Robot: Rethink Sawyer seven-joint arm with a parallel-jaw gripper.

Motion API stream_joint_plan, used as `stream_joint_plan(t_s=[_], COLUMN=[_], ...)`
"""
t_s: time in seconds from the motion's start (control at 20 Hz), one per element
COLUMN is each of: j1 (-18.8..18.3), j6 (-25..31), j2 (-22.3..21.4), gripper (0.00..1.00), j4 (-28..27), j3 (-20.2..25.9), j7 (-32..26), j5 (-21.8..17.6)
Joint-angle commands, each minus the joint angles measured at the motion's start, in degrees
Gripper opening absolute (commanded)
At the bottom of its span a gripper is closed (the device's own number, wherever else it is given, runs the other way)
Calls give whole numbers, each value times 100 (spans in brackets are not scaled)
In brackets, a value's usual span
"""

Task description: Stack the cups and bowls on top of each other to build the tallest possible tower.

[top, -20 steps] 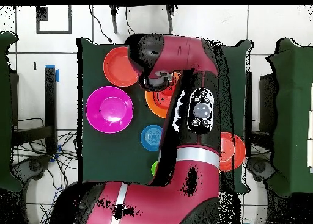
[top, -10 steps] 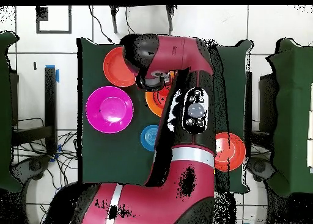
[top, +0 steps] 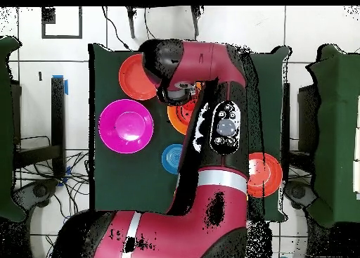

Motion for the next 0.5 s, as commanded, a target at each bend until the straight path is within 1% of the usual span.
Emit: stream_joint_plan(t_s=[0.05, 0.3, 0.5], j1=[9, 8, -5], j6=[-515, -573, -628], j2=[23, 97, 65], gripper=[0, 0, 0], j4=[396, 327, 410], j3=[272, 305, 299], j7=[702, 745, 718], j5=[-15, 12, 8])
